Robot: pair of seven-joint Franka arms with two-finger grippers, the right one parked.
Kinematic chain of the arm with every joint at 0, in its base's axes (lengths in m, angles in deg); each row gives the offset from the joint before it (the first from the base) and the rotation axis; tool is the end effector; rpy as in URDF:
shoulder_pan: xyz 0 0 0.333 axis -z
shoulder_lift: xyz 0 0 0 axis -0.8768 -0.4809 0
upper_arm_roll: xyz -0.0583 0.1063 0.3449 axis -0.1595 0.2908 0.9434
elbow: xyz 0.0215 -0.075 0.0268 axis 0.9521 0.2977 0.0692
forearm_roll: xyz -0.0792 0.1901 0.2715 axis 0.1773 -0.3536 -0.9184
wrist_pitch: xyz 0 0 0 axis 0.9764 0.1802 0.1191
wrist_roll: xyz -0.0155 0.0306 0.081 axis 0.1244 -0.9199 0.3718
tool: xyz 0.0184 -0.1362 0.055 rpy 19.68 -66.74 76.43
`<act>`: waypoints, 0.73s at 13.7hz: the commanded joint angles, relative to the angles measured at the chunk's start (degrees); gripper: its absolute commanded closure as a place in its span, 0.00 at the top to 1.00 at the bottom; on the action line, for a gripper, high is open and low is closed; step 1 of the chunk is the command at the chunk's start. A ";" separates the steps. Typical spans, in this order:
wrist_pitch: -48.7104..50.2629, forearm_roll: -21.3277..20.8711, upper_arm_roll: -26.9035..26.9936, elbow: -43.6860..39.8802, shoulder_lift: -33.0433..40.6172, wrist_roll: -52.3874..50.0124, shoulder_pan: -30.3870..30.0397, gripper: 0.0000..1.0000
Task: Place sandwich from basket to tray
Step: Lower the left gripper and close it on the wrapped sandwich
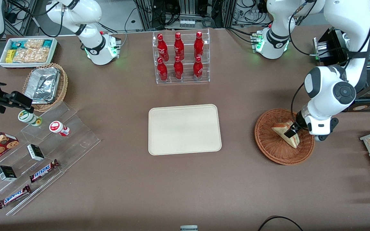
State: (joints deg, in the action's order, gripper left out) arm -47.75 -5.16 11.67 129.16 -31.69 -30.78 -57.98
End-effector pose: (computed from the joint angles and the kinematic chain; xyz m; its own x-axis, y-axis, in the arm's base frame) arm 0.5296 -0.0352 0.3366 0.7140 0.6998 -0.0216 0.7001 -0.7138 0.0185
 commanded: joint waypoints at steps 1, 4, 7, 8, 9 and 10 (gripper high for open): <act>-2.24 0.69 0.19 0.09 -2.53 -0.98 -0.02 1.00; -2.68 0.87 0.11 0.09 -4.64 -0.98 -0.03 1.00; -1.81 1.48 0.11 0.09 -4.03 -1.07 -0.11 0.46; -1.28 1.48 0.11 0.09 -3.85 -1.07 -0.11 0.16; -0.06 1.48 0.19 0.09 -3.33 -0.81 -0.11 0.00; 1.87 1.48 0.20 -0.17 -2.37 -0.37 -0.11 0.00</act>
State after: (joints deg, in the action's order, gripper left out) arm -48.75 -4.26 11.82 129.08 -36.15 -30.97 -58.07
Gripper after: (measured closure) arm 0.374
